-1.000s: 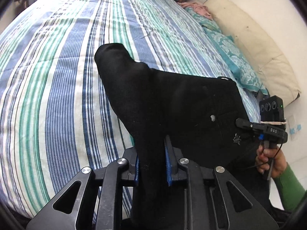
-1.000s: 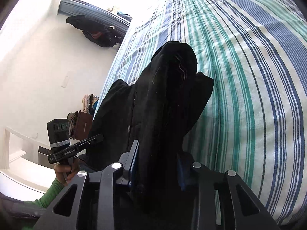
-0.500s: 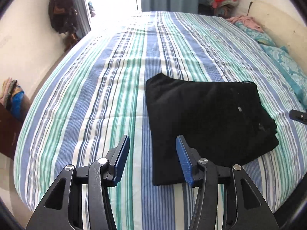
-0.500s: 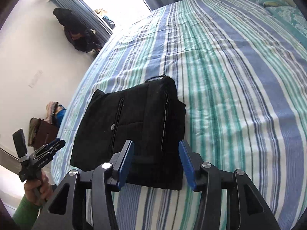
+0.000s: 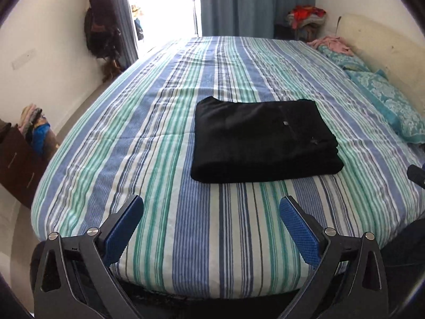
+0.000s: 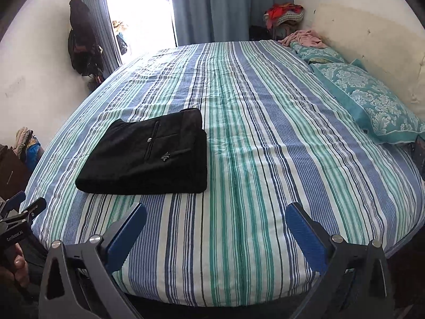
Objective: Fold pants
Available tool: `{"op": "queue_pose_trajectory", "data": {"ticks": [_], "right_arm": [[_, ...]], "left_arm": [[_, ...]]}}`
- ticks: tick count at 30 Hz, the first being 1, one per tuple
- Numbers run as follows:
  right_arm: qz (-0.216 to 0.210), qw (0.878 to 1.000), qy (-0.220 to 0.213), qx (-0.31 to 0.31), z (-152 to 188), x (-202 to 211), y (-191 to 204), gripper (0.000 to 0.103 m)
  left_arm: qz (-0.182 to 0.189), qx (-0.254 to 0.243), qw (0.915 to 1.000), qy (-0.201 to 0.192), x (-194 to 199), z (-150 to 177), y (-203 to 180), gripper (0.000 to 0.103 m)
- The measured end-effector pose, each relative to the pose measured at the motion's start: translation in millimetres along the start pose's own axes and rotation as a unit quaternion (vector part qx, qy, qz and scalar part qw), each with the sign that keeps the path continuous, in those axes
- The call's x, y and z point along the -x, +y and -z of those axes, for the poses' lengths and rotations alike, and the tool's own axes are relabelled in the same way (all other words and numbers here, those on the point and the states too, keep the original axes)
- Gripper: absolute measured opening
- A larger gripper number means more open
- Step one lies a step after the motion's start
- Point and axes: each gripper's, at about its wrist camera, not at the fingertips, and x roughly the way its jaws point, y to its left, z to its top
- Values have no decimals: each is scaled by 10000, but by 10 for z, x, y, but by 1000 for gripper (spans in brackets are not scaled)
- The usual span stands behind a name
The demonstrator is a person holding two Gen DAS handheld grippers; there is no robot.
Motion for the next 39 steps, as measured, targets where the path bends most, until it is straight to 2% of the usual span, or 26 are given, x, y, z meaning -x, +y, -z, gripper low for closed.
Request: {"op": "queue_pose_trajectory", "data": {"ticks": [4,8,12,15,22,39], "right_arm": [[100,9988,-124,463,136,192,339,103],[71,9973,-132,715,223,213,578,103],[101,9967,-178,783,257,245,695,103],[177,9956,-254,888,260,293,753,103],[214,9964,-196,796,243,291,741,103],[251,9956,4,904,254,314,848,103]], "left_arm": [[-363,-256,9989,-172,191,48,-109,102],[-469,-170,9988,-11,245,33,-81,102],[-301,-19,9990,325,224,43,-3,102],[-264,-21,9987,432,234,51,8,102],[-204,-158,9991,350,348,42,-34,102],[4,-77,9989,473,351,35,2,102]]}}
